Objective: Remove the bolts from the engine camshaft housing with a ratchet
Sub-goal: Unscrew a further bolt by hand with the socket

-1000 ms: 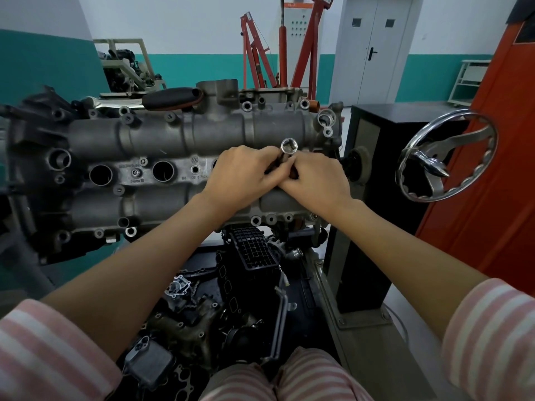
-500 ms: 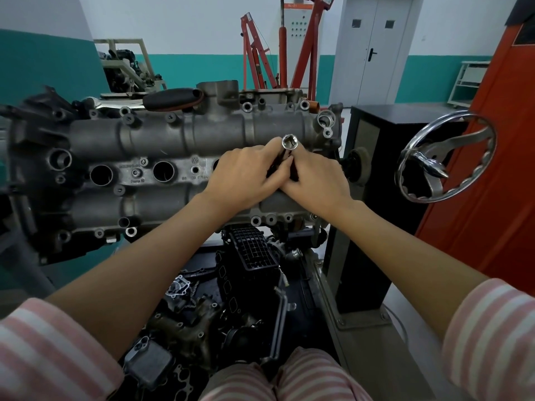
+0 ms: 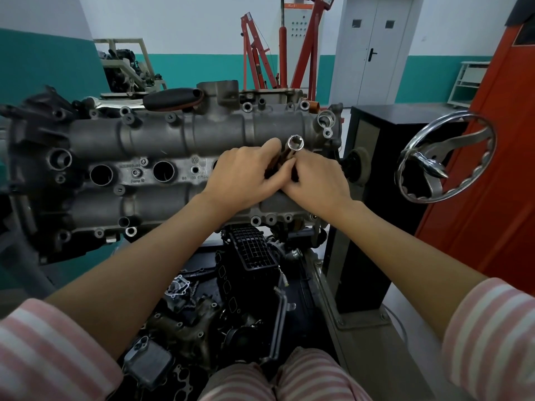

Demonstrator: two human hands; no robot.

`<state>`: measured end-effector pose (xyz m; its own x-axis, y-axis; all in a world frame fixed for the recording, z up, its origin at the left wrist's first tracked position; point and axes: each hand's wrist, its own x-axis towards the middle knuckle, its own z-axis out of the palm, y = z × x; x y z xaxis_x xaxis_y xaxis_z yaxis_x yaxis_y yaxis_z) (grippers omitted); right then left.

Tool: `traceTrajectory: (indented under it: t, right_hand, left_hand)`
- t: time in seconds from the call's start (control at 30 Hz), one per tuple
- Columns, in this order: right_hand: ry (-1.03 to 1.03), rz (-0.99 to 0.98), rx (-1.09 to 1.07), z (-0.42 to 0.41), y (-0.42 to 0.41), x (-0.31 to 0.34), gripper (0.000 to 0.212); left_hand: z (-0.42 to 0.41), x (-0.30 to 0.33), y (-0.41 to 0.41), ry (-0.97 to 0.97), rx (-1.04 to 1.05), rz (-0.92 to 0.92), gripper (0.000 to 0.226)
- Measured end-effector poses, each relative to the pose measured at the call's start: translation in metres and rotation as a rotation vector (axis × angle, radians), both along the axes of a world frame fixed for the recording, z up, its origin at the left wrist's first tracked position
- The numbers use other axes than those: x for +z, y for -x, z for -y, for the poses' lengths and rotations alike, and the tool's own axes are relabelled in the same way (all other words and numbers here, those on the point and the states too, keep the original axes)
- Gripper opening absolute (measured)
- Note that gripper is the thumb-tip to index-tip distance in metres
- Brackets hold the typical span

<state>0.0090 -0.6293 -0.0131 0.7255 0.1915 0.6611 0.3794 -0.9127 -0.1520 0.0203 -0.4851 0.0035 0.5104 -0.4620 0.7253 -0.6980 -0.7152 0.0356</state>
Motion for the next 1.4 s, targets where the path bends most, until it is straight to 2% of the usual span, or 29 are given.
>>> traceTrajectory:
  t: [0.13, 0.2, 0.27, 0.33, 0.4, 0.6, 0.8, 0.93, 1.0, 1.13, 1.23, 1.4]
  right_hand:
    - [0.034, 0.02, -0.009, 0.0011, -0.002, -0.0012, 0.024]
    - [0.038, 0.025, -0.025, 0.0013, -0.0027, -0.0009, 0.029]
    - [0.036, 0.024, -0.026, 0.0011, -0.0018, -0.0005, 0.025]
    - [0.004, 0.037, 0.0, 0.0006, 0.0004, -0.0006, 0.019]
    - [-0.023, 0.06, 0.025, -0.0002, 0.0025, -0.001, 0.022]
    - [0.005, 0.027, 0.015, 0.0006, 0.0012, -0.0001, 0.02]
    - [0.021, 0.03, -0.006, 0.0013, -0.0017, -0.001, 0.036]
    - [0.039, 0.01, -0.032, 0.0013, -0.0035, -0.0015, 0.042]
    - [0.018, 0.019, -0.014, 0.0009, -0.0012, -0.0011, 0.039]
    - [0.004, 0.045, 0.019, 0.0008, 0.0027, -0.001, 0.019]
    - [-0.002, 0.019, 0.021, -0.0008, 0.0029, -0.0003, 0.019]
    - [0.011, 0.028, 0.009, -0.0001, 0.0009, -0.0003, 0.03]
  left_hand:
    - [0.0004, 0.0, 0.0015, -0.009, -0.009, 0.012, 0.053]
    - [0.0003, 0.0, 0.0011, 0.003, -0.001, -0.006, 0.055]
    - [0.0, -0.0008, -0.0001, 0.009, 0.001, -0.014, 0.057]
    - [-0.0004, -0.0013, -0.0002, 0.025, -0.021, -0.012, 0.049]
    - [-0.0008, -0.0011, -0.0003, 0.031, -0.032, -0.016, 0.046]
    - [-0.0008, -0.0003, -0.001, -0.024, -0.003, -0.007, 0.065]
    - [0.0016, -0.0015, 0.0001, -0.003, -0.033, 0.015, 0.044]
    - [-0.001, -0.0019, -0.003, 0.016, -0.008, -0.016, 0.052]
    - [-0.0016, -0.0019, -0.004, 0.012, -0.002, -0.009, 0.062]
    - [-0.0009, -0.0014, -0.0023, -0.01, -0.01, -0.009, 0.062]
    - [-0.0003, -0.0007, -0.0005, -0.014, -0.013, -0.001, 0.064]
    - [0.0003, -0.001, 0.0, 0.002, -0.013, 0.01, 0.052]
